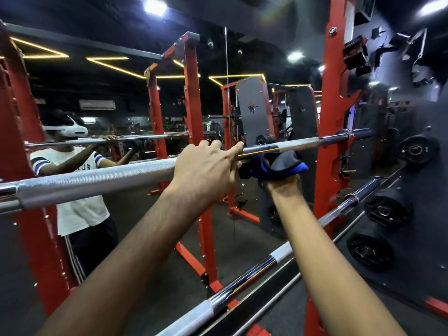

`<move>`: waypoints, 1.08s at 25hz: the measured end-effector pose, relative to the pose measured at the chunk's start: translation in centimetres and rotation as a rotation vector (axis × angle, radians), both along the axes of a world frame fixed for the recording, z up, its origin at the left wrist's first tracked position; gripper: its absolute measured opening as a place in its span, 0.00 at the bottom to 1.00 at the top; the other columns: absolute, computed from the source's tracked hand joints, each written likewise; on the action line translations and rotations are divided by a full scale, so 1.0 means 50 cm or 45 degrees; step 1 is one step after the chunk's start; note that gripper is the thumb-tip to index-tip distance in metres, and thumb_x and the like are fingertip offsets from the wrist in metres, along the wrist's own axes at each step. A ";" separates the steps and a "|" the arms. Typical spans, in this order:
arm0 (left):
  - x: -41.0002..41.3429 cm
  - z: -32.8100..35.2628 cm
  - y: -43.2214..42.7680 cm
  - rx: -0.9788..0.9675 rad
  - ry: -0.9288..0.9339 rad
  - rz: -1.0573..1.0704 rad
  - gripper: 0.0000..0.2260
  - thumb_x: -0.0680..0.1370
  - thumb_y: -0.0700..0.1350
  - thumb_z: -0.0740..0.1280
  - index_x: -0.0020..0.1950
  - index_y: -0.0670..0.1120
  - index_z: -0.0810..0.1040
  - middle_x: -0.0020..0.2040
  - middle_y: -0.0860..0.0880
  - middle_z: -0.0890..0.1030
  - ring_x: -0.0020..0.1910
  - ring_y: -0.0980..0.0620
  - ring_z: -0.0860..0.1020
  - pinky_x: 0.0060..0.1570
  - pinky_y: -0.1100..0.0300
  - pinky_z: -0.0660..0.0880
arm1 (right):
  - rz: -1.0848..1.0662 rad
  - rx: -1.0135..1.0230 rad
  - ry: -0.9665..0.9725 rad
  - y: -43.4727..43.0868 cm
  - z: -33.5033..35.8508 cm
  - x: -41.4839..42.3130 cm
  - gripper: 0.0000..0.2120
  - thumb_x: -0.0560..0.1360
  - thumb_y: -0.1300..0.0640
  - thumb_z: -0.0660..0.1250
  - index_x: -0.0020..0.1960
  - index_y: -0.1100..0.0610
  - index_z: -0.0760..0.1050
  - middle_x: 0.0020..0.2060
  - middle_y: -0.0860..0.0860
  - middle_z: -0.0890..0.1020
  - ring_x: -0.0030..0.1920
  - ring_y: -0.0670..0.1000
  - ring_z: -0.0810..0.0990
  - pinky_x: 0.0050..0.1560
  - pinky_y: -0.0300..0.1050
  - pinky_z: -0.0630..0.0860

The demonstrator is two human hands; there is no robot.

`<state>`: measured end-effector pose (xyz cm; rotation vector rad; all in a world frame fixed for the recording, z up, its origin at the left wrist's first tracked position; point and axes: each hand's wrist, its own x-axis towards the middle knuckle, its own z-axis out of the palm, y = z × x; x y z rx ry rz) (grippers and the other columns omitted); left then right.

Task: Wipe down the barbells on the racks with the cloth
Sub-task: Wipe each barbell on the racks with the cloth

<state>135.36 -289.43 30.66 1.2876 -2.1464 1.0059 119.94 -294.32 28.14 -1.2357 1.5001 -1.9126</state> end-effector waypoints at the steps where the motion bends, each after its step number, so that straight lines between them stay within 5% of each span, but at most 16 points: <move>1: 0.000 0.002 0.001 -0.003 0.004 0.007 0.22 0.84 0.58 0.49 0.79 0.59 0.56 0.62 0.45 0.76 0.59 0.44 0.75 0.46 0.52 0.66 | -0.051 -0.061 -0.104 -0.024 -0.014 -0.023 0.25 0.81 0.39 0.63 0.66 0.58 0.76 0.60 0.51 0.83 0.60 0.50 0.82 0.56 0.35 0.69; 2: -0.004 0.003 0.002 0.002 0.017 0.021 0.22 0.84 0.57 0.50 0.79 0.59 0.58 0.62 0.45 0.76 0.59 0.44 0.75 0.48 0.51 0.67 | 0.079 -0.328 -0.404 -0.045 -0.033 -0.045 0.17 0.71 0.52 0.81 0.56 0.54 0.80 0.47 0.48 0.87 0.49 0.46 0.86 0.46 0.33 0.75; 3: -0.010 0.003 0.004 0.012 0.039 0.040 0.21 0.84 0.57 0.50 0.78 0.58 0.60 0.62 0.45 0.76 0.60 0.43 0.74 0.50 0.51 0.68 | 0.314 -0.353 -0.694 -0.071 -0.048 -0.064 0.07 0.77 0.52 0.75 0.49 0.51 0.78 0.40 0.46 0.86 0.45 0.45 0.86 0.41 0.36 0.79; 4: -0.021 0.002 0.004 0.024 0.064 0.054 0.20 0.84 0.57 0.51 0.76 0.57 0.64 0.62 0.45 0.76 0.60 0.43 0.74 0.52 0.50 0.68 | 0.406 -0.377 -1.026 -0.080 -0.058 -0.070 0.04 0.78 0.54 0.70 0.48 0.51 0.75 0.43 0.48 0.85 0.48 0.49 0.86 0.45 0.41 0.82; 6: -0.045 0.003 -0.002 0.020 0.110 0.045 0.17 0.83 0.56 0.54 0.68 0.53 0.71 0.59 0.45 0.76 0.59 0.44 0.75 0.50 0.51 0.68 | 0.128 -0.451 -1.114 -0.114 -0.062 -0.080 0.12 0.76 0.50 0.64 0.53 0.58 0.74 0.54 0.56 0.81 0.54 0.57 0.83 0.57 0.51 0.80; 9: -0.088 0.007 -0.022 -0.011 0.153 0.014 0.14 0.83 0.54 0.55 0.57 0.49 0.77 0.55 0.45 0.77 0.56 0.44 0.75 0.47 0.52 0.67 | -0.529 -0.491 -0.538 -0.105 -0.048 -0.089 0.24 0.73 0.46 0.66 0.60 0.64 0.74 0.59 0.61 0.76 0.60 0.62 0.77 0.65 0.57 0.74; 15: -0.180 0.011 -0.073 0.060 0.169 0.009 0.19 0.83 0.55 0.54 0.69 0.51 0.74 0.61 0.44 0.76 0.60 0.44 0.75 0.53 0.51 0.72 | -0.593 -0.884 0.607 -0.100 -0.076 -0.171 0.12 0.79 0.56 0.70 0.60 0.60 0.78 0.58 0.53 0.78 0.61 0.50 0.73 0.66 0.41 0.68; 22: -0.225 -0.004 -0.105 -0.012 0.097 0.140 0.21 0.83 0.59 0.51 0.73 0.55 0.69 0.58 0.46 0.81 0.58 0.44 0.77 0.49 0.51 0.71 | -0.557 -0.465 0.628 -0.179 -0.034 -0.332 0.18 0.77 0.46 0.65 0.60 0.57 0.78 0.60 0.53 0.77 0.60 0.57 0.75 0.63 0.58 0.74; 27: -0.228 -0.005 -0.095 0.005 0.075 0.192 0.21 0.83 0.61 0.49 0.73 0.57 0.67 0.57 0.46 0.80 0.58 0.44 0.77 0.50 0.51 0.71 | -0.493 -0.688 0.827 -0.153 -0.065 -0.294 0.20 0.80 0.41 0.63 0.64 0.53 0.78 0.61 0.49 0.76 0.63 0.55 0.73 0.66 0.50 0.70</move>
